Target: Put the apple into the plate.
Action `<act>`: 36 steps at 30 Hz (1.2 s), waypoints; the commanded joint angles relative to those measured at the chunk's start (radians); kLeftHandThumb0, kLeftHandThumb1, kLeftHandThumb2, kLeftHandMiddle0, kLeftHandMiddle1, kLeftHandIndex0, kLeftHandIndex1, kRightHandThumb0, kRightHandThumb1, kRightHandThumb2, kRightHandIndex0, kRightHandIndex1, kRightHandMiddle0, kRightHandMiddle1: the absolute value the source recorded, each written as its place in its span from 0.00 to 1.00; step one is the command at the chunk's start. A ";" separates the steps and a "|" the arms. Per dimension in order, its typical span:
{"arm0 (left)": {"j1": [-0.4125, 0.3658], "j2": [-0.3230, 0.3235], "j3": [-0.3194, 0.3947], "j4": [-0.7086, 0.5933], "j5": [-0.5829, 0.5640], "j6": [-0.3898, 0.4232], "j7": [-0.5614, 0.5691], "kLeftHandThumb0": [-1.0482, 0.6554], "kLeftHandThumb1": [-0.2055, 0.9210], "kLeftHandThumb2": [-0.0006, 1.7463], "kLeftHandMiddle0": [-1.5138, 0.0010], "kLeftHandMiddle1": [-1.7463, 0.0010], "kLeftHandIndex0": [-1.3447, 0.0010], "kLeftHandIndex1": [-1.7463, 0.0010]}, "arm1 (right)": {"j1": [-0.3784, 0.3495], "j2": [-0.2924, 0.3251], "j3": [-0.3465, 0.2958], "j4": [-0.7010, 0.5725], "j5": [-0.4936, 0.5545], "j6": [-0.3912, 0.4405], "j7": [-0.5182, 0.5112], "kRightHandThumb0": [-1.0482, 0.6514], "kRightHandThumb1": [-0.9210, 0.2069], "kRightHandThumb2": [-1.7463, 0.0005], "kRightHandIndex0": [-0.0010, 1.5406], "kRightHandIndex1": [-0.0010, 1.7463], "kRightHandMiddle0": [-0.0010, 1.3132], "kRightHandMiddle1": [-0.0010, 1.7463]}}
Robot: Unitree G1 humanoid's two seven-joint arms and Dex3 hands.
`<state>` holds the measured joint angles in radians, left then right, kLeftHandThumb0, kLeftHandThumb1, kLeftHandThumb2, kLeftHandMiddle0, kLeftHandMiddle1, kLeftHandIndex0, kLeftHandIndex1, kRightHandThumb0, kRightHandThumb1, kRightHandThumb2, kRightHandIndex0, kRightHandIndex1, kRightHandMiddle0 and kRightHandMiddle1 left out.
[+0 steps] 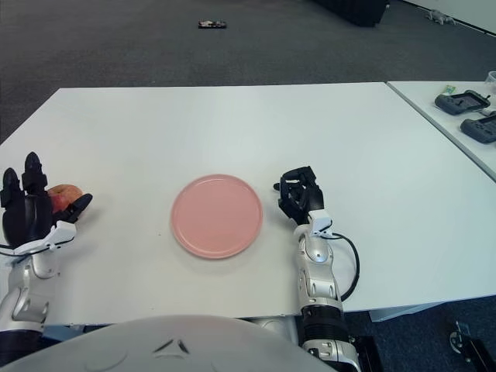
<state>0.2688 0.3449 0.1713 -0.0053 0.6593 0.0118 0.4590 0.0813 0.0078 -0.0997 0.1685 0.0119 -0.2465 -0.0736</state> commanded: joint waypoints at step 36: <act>-0.302 0.151 -0.085 0.550 -0.091 -0.167 -0.007 0.00 0.95 0.12 1.00 1.00 1.00 1.00 | -0.017 -0.012 -0.009 0.000 -0.006 -0.015 0.000 0.41 0.09 0.62 0.32 0.68 0.19 1.00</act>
<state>0.0049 0.4714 0.1009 0.4934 0.5714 -0.1559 0.4516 0.0811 0.0069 -0.1048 0.1671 0.0115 -0.2496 -0.0723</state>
